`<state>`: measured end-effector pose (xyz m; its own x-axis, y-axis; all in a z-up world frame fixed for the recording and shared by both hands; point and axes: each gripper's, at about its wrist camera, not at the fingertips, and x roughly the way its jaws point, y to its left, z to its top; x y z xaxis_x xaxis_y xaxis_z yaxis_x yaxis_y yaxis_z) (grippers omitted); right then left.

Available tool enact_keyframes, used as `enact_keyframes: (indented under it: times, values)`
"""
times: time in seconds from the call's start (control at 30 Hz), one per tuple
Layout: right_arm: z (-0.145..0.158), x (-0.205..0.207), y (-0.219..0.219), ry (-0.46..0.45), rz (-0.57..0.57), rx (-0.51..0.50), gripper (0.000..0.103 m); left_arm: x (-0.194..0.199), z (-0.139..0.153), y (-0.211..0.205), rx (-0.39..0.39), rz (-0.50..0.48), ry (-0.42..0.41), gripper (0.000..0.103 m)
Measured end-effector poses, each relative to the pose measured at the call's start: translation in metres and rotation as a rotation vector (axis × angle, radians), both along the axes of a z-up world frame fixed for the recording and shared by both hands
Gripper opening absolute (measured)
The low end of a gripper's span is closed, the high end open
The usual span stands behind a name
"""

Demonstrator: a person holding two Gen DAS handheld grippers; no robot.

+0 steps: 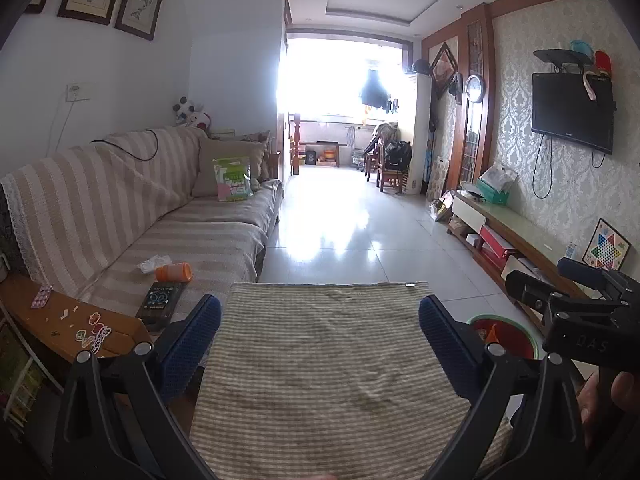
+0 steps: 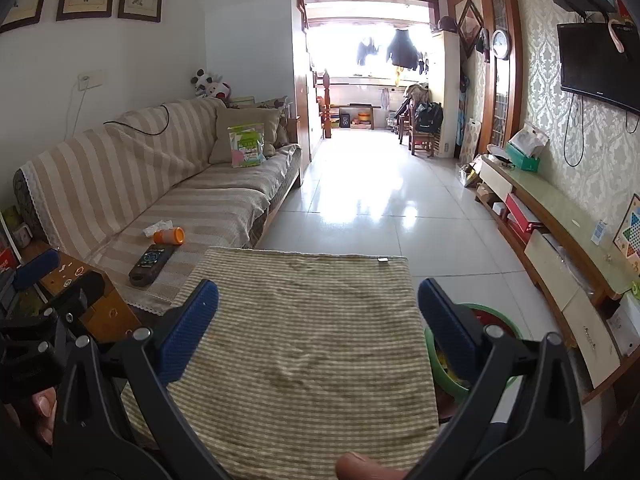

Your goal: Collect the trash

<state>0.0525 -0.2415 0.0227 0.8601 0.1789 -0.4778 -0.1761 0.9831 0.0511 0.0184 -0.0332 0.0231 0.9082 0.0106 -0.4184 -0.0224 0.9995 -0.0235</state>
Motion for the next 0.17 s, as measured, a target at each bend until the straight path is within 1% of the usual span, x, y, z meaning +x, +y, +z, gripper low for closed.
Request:
enact_keyframes:
  times: [0.17]
  values:
    - [0.0007,-0.0004,-0.0018,-0.003,-0.002,0.003,0.098,0.0009,-0.0016,0.002,-0.004,0.007,0.007,0.095]
